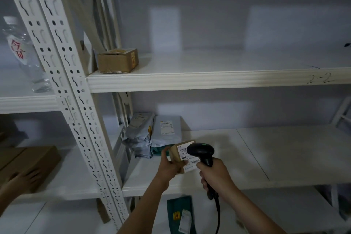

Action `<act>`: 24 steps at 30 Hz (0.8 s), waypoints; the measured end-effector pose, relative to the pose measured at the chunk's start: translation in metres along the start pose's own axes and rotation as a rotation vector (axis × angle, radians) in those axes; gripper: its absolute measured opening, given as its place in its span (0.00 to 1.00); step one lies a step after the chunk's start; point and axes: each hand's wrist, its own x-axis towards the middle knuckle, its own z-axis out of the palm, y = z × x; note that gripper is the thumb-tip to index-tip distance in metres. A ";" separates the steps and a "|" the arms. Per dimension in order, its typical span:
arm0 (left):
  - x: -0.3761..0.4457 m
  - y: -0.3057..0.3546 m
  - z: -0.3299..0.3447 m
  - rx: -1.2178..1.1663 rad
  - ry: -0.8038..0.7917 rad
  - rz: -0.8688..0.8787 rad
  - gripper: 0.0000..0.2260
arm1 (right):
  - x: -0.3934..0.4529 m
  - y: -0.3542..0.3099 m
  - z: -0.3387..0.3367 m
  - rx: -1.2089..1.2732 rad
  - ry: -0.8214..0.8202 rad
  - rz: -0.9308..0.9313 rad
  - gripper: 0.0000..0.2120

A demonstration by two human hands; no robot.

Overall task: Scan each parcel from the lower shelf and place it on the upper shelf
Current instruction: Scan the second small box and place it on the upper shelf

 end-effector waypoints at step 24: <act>0.007 -0.002 -0.014 0.020 0.180 -0.100 0.29 | 0.085 0.036 -0.018 -0.176 0.012 0.146 0.09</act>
